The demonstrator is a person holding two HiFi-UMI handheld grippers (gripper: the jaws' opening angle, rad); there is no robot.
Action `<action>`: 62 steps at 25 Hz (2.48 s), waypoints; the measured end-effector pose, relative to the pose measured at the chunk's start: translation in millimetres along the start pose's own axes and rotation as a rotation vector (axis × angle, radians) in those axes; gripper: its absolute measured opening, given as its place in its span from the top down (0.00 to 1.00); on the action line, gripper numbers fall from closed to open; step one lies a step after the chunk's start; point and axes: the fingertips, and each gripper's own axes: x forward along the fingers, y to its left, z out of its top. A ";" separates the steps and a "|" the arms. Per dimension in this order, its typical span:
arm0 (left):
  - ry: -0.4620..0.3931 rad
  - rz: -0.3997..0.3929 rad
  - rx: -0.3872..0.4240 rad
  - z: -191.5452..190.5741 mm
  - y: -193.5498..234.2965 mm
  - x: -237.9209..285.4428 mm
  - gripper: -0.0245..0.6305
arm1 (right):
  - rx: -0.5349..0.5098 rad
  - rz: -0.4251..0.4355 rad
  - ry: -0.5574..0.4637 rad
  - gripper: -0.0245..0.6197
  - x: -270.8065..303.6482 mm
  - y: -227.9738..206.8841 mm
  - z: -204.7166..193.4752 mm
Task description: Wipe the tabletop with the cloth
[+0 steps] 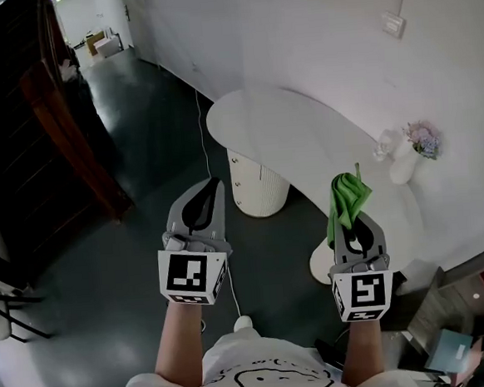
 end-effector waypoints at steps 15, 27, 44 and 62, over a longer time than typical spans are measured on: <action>0.029 0.034 -0.010 -41.4 92.2 53.3 0.93 | 0.006 0.036 0.031 0.89 116.2 34.4 -0.5; 0.037 0.082 -0.014 -57.5 128.2 79.9 0.93 | -0.007 0.051 0.014 0.89 170.1 31.2 -1.0; 0.067 0.036 -0.001 -110.8 187.2 246.3 0.93 | 0.035 0.023 0.058 0.89 335.3 -9.7 -34.6; 0.098 -0.092 0.013 -153.9 226.7 446.9 0.93 | 0.076 -0.075 0.119 0.89 494.4 -78.4 -59.8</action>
